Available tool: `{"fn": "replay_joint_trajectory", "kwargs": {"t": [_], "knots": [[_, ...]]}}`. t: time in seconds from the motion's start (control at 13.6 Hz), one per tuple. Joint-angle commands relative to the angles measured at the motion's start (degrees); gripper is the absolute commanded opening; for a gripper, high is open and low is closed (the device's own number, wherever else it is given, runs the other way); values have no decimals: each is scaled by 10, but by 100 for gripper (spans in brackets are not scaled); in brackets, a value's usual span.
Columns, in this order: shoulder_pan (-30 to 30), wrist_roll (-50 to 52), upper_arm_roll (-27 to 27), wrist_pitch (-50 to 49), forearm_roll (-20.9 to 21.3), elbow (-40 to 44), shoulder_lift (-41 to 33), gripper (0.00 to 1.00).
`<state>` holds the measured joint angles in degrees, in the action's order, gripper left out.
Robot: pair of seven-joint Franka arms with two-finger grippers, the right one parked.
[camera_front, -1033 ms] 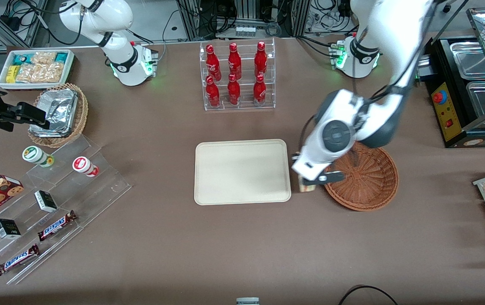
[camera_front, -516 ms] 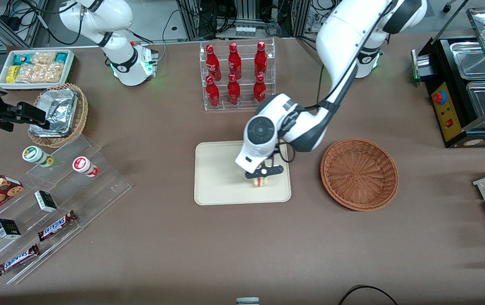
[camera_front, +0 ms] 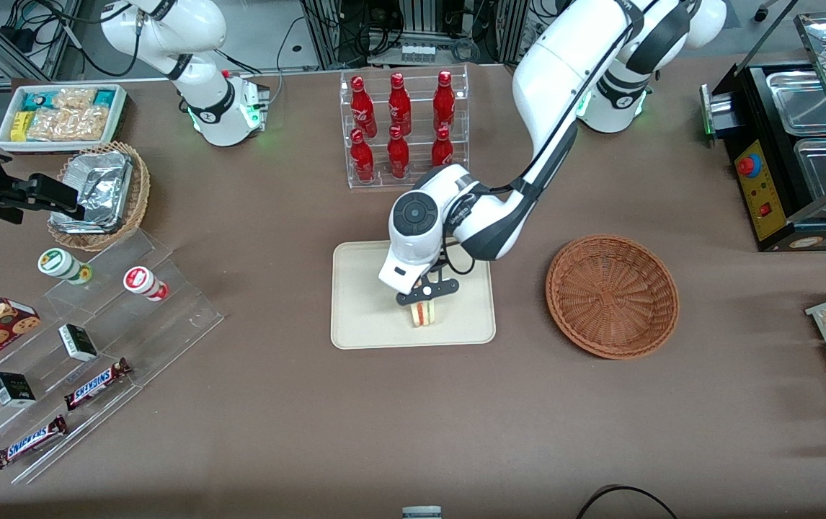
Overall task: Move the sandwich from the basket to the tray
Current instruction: 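Carry the sandwich over the cream tray and lower it onto it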
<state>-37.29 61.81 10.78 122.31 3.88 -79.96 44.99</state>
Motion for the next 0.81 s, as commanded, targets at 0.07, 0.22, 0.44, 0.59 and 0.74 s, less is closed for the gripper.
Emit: {"fn": "replay_joint_trajectory", "kwargs": {"t": [0.07,0.22,0.44,0.59,0.74], "knots": [[-8,9,-7,2,10,20,13,92],[-9,8,-8,3,13,21,12,100],[-8,9,-9,-2,14,22,-2,100],[-7,17,-9,-22,15,22,-30,100],[7,8,-9,-79,11,36,-61,100]]}}
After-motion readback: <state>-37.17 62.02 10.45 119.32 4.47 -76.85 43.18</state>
